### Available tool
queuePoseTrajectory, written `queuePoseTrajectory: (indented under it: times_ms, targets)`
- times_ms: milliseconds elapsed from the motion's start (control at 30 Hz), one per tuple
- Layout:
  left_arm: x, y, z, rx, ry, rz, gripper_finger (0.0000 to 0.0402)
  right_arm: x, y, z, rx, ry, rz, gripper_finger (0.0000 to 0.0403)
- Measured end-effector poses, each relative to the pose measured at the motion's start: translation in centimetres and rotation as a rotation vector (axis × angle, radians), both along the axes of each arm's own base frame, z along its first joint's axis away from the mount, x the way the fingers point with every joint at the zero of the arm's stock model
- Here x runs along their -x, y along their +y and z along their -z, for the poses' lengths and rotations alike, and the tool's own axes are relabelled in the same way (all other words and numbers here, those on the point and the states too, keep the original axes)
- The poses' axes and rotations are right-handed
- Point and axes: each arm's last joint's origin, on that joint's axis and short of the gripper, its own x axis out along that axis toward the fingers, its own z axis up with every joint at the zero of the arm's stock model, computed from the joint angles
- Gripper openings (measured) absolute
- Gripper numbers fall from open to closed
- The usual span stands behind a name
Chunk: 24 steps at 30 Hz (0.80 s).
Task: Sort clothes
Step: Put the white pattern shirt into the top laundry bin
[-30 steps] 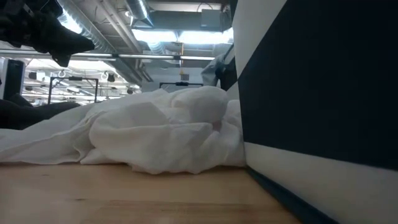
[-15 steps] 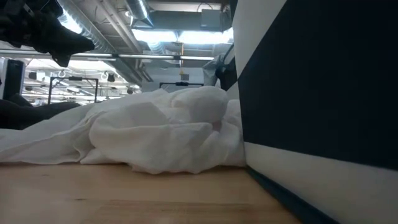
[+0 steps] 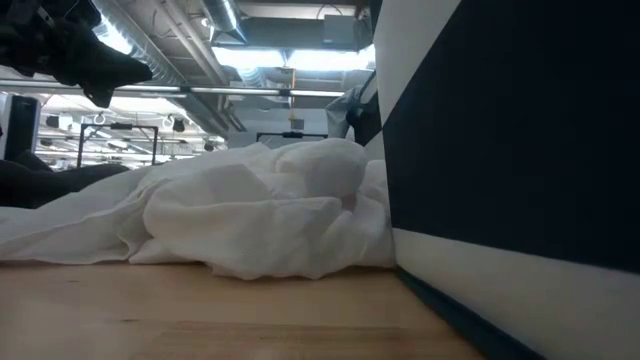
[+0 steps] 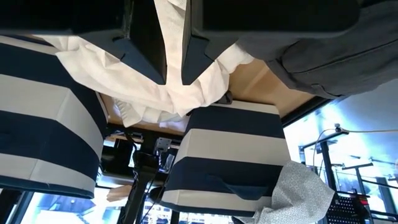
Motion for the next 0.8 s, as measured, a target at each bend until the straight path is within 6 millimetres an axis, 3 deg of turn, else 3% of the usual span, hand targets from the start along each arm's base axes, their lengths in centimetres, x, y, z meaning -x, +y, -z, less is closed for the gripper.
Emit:
queuePoseTrajectory:
  times_ms: [167,367,567,800]
  targets:
    - [0.0,0.0,0.0,0.006,-0.001,0.000,0.0040,-4.6,-1.5,2.6,0.103,-0.020,-0.089,0.0191]
    - [0.0,0.0,0.0,0.007,-0.001,0.000,0.0040,-8.7,-3.7,5.8,0.120,0.101,-0.122,0.0191]
    - [0.0,0.0,0.0,0.007,0.000,0.000,0.0040,-9.8,-5.2,7.8,0.048,0.220,-0.112,0.0190]
    - [0.0,0.0,0.1,0.002,0.008,0.000,0.0040,-9.8,-5.1,8.3,0.035,0.281,-0.135,0.0172]
